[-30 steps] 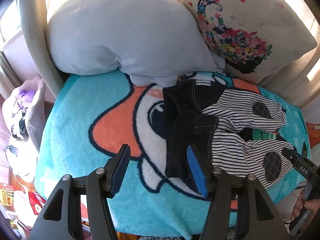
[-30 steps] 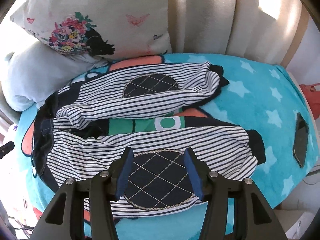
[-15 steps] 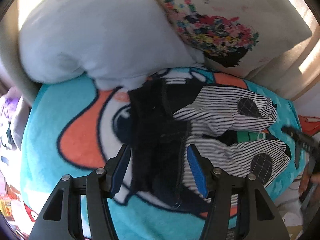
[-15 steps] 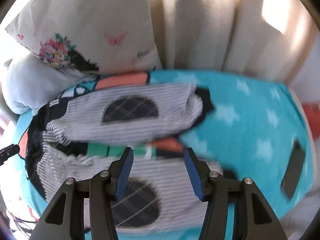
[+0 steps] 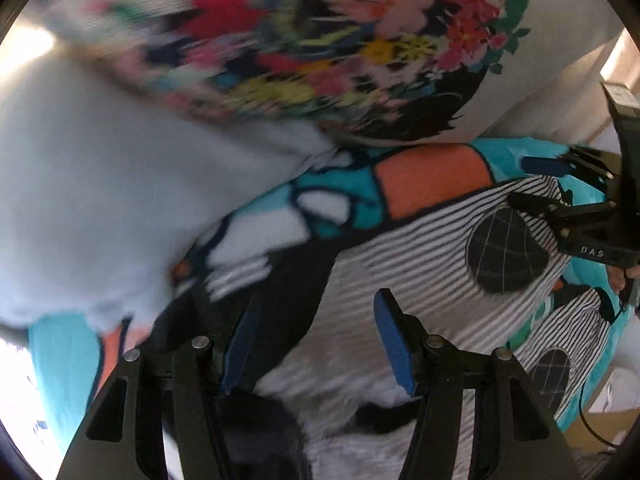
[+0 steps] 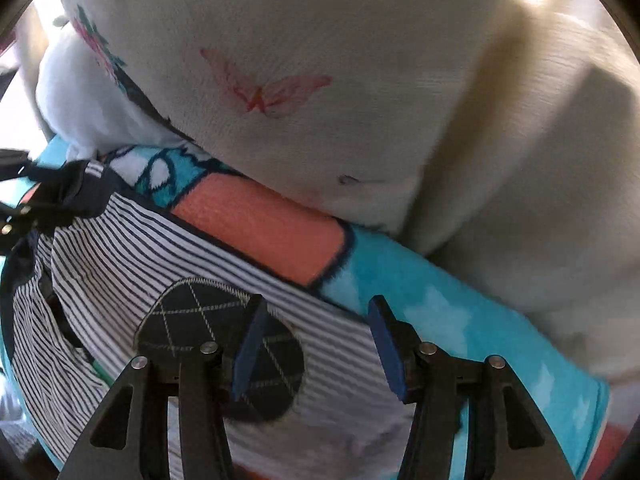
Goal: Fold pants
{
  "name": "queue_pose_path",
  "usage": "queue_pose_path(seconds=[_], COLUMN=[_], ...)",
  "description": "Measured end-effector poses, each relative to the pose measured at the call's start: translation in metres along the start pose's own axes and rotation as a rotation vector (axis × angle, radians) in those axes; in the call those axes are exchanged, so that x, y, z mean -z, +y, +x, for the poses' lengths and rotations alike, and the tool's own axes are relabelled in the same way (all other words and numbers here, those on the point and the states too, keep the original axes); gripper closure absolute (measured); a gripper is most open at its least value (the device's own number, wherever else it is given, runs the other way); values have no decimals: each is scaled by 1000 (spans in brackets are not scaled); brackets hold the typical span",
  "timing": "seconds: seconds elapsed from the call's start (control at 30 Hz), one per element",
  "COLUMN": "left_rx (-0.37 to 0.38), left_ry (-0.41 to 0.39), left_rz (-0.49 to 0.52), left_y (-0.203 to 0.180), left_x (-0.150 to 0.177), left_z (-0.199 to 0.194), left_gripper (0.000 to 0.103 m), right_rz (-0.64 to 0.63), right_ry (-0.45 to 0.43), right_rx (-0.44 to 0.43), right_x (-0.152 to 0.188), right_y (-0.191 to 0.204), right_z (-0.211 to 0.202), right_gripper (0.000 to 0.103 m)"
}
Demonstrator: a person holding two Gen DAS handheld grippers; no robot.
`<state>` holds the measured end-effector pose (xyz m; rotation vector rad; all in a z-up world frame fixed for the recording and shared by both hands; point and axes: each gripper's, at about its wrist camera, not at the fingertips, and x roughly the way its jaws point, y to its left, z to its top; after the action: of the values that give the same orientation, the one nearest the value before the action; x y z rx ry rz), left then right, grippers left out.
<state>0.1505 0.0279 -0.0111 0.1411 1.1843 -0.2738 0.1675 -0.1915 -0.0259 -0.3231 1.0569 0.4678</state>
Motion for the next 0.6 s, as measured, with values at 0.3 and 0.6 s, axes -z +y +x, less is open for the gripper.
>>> queue_pose_path(seconds=[0.3, 0.6], left_rx=[-30, -29], left_ry=[120, 120], left_rz=[110, 118], left_y=[-12, -31], left_x=[-24, -17], left_z=[49, 26], left_gripper=[42, 99], right_rz=[-72, 42], right_ry=[81, 109], right_rx=[-147, -333], right_x=[-5, 8], right_y=[-14, -25], right_z=[36, 22], right_gripper=[45, 96])
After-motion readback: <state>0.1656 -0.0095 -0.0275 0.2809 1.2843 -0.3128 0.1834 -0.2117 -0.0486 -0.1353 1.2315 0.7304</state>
